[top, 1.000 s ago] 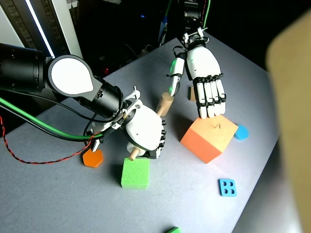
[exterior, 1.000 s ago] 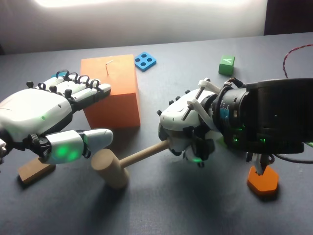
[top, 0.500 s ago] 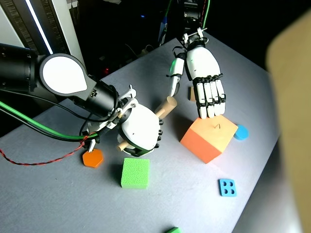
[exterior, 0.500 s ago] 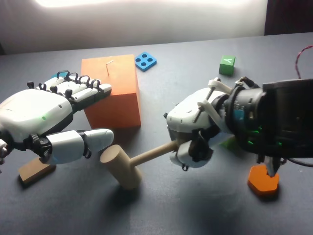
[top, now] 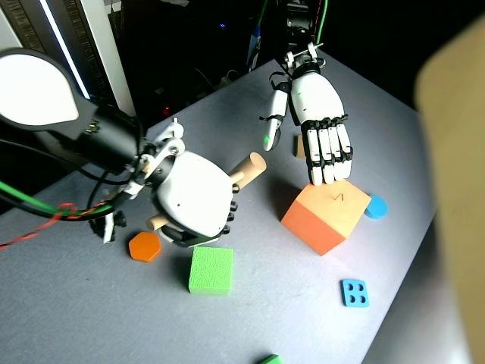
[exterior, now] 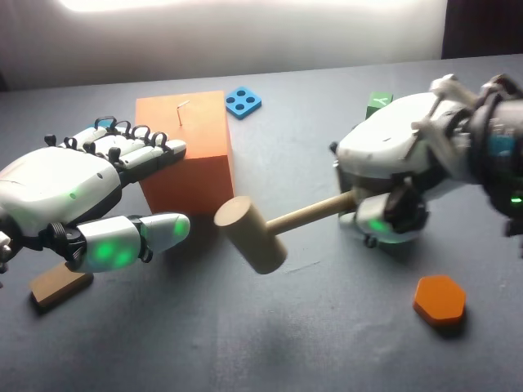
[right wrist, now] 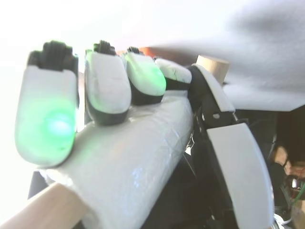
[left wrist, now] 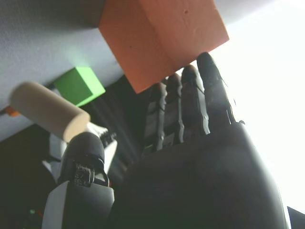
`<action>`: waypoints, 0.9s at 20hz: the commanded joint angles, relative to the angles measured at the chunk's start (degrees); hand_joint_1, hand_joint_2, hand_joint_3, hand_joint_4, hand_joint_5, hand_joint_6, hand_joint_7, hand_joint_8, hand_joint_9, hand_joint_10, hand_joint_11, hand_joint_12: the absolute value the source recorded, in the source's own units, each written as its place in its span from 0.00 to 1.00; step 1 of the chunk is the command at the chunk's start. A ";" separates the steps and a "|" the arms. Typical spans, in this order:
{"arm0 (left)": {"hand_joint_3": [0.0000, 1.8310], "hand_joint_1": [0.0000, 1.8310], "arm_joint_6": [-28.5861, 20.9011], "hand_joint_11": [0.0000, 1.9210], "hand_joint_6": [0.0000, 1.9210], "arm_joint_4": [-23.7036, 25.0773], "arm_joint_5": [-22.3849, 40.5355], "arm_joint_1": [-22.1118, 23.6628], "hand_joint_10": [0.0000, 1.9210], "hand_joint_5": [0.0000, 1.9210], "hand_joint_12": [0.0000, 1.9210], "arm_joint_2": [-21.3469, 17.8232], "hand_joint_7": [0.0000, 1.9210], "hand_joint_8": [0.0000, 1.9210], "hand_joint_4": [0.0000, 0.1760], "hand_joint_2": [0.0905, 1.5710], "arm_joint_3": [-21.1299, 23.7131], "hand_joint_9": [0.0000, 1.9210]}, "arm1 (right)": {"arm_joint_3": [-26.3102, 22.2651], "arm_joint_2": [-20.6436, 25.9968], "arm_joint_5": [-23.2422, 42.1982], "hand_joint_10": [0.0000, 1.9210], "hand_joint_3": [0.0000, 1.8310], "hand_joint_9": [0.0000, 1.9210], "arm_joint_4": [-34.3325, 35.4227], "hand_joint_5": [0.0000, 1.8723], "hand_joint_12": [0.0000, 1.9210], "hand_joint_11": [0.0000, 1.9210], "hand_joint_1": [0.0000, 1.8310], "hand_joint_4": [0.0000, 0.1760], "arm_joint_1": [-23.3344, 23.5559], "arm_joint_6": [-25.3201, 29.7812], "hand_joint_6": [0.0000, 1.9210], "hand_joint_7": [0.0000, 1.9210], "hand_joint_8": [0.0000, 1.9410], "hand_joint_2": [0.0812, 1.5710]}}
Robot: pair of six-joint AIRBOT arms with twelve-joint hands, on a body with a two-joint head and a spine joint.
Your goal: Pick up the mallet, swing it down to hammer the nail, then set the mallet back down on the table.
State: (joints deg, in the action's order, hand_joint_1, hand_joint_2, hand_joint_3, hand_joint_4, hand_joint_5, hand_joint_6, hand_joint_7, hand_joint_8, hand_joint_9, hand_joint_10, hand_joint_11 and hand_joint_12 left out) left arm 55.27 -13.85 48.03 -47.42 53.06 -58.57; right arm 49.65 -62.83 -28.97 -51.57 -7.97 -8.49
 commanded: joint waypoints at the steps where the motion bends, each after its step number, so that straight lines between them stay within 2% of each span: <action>1: 0.00 0.00 -0.15 0.00 0.00 0.42 4.42 0.02 0.00 0.10 0.19 0.05 0.10 0.00 0.00 0.82 -0.12 0.09 | -0.72 1.22 2.78 1.00 0.10 0.94 -1.75 0.71 1.00 0.98 0.16 1.00 0.89 -0.02 1.00 0.88 1.00 1.00; 2: 0.00 0.00 -0.16 0.00 0.00 0.42 4.42 0.02 0.00 0.09 0.19 0.05 0.10 0.00 0.00 0.82 -0.12 0.09 | -1.53 2.80 3.42 1.00 0.10 0.95 -1.74 0.73 1.00 0.99 0.15 1.00 1.62 0.14 1.00 0.89 1.00 1.00; 3: 0.00 0.00 -0.16 0.00 0.00 0.42 4.42 0.02 0.00 0.10 0.19 0.05 0.10 0.00 0.00 0.82 -0.12 0.09 | -1.67 3.71 3.93 1.00 0.10 0.95 -3.38 0.74 1.00 0.99 0.16 1.00 2.12 2.60 1.00 0.89 1.00 1.00; 7: 0.00 0.00 -0.16 0.00 0.00 0.42 4.42 -0.03 0.00 0.08 0.18 0.05 0.09 0.00 0.00 0.82 -0.15 0.08 | -1.67 4.68 1.64 1.00 0.09 0.95 -32.97 0.73 1.00 0.99 0.18 1.00 2.26 29.66 1.00 0.89 1.00 1.00; 10: 0.00 0.00 -0.16 0.00 0.00 0.42 4.42 -0.05 0.00 0.10 0.18 0.08 0.09 0.00 0.00 0.82 -0.19 0.08 | -1.43 3.84 -3.16 1.00 0.09 0.95 -51.33 0.73 1.00 0.98 0.18 1.00 1.35 47.33 1.00 0.89 1.00 1.00; 11: 0.00 0.00 -0.16 0.00 0.00 0.42 4.42 -0.05 0.00 0.10 0.18 0.08 0.10 0.00 0.00 0.82 -0.18 0.08 | -0.87 2.84 -5.31 1.00 0.09 0.95 -56.39 0.73 1.00 0.98 0.18 1.00 1.07 51.38 1.00 0.89 1.00 1.00; 14: 0.00 0.00 -0.17 0.00 0.00 0.42 4.42 -0.04 0.00 0.10 0.19 0.10 0.10 0.00 0.00 0.82 -0.16 0.08 | 2.10 -0.95 -9.50 1.00 0.08 0.95 -63.81 0.73 1.00 0.98 0.19 1.00 0.61 56.47 1.00 0.89 1.00 1.00; 18: 0.00 0.00 -0.17 0.00 0.00 0.42 4.44 -0.07 0.00 0.10 0.19 0.12 0.10 0.00 0.00 0.82 -0.27 0.08 | 8.56 -6.26 -10.08 1.00 0.08 0.94 -64.05 0.72 1.00 0.98 0.17 1.00 0.13 57.52 1.00 0.88 1.00 1.00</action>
State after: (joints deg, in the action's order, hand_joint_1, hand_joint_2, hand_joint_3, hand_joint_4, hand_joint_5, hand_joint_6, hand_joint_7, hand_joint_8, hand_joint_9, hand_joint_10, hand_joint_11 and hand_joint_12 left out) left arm 55.24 -13.91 48.10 -47.44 53.06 -58.57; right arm 58.87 -69.93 -35.40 -111.83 -8.40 48.80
